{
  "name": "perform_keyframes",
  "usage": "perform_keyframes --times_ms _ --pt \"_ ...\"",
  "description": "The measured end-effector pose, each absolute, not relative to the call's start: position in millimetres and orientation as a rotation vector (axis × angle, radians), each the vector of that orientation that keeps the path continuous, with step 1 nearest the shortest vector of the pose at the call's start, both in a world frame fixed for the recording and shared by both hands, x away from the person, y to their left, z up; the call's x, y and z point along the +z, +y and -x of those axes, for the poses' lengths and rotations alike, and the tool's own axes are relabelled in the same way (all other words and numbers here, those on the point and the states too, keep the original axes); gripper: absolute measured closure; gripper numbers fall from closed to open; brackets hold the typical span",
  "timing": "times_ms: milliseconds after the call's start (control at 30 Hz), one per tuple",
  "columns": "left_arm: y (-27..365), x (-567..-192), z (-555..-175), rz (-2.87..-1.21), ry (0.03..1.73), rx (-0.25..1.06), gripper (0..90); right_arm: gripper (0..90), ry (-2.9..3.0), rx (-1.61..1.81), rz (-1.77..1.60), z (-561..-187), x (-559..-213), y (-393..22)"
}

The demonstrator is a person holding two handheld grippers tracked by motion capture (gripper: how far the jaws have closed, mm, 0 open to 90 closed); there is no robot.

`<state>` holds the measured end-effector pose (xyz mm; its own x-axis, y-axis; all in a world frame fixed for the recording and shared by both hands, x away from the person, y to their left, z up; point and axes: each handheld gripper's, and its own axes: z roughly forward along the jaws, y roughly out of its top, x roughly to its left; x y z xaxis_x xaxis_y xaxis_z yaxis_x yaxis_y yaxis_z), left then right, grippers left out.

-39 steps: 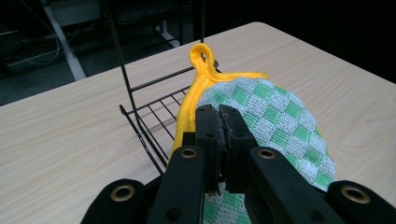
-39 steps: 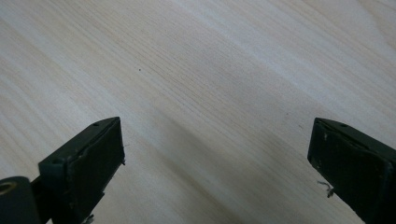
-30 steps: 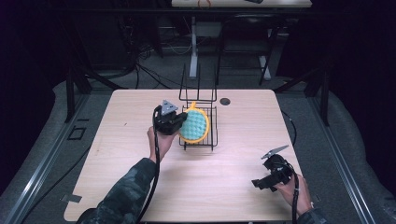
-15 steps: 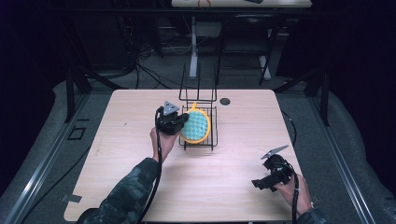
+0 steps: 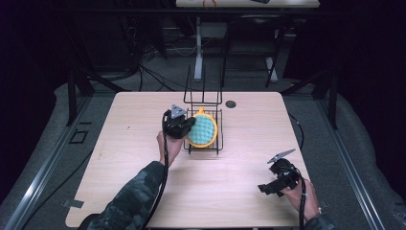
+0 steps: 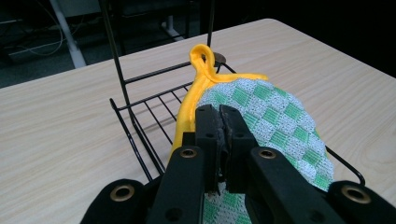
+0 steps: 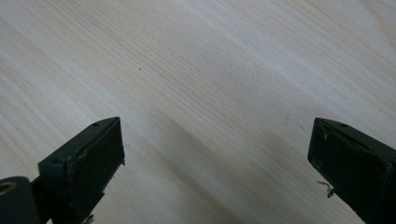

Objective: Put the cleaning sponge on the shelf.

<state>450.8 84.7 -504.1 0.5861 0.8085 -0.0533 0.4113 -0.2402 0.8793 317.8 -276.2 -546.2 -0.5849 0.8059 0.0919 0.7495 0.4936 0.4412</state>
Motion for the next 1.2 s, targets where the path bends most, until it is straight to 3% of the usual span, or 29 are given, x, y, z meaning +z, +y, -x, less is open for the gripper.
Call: perform_keyframes --times_ms 1200 --pt "67 -535 -475 -1.931 1.1 0.504 86.0 3.1 2.608 0.668 -1.347 -318 -546 -276"
